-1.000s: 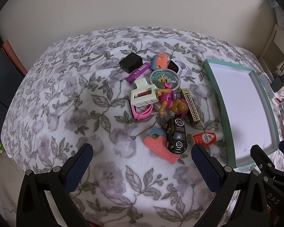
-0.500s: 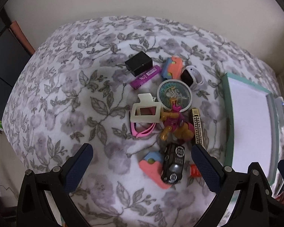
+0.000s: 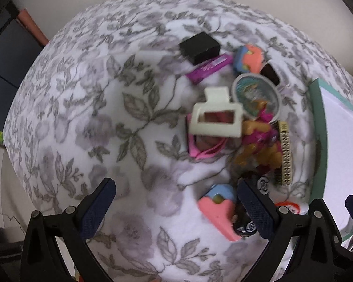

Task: Organize rigid objects
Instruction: 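Lower the left tool onto the pink-and-blue card holder while the right tool approaches the black toy car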

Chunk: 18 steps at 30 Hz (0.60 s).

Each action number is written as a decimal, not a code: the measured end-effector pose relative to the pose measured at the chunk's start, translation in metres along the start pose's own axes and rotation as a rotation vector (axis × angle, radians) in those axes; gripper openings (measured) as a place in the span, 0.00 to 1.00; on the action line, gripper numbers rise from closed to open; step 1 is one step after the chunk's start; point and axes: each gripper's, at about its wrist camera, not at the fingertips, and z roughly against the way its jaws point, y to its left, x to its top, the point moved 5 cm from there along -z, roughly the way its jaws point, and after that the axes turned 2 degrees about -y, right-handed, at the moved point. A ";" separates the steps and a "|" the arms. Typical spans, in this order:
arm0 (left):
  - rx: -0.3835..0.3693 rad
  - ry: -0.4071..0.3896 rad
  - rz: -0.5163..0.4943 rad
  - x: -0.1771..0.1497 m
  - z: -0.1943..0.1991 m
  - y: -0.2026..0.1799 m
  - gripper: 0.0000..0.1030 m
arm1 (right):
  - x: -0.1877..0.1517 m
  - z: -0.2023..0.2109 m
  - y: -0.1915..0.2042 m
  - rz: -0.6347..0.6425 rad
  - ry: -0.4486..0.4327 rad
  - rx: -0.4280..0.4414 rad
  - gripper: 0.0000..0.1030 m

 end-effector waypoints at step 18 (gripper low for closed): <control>-0.135 0.142 0.052 -0.013 -0.041 -0.017 0.93 | -0.004 0.000 0.001 -0.054 0.020 0.058 0.85</control>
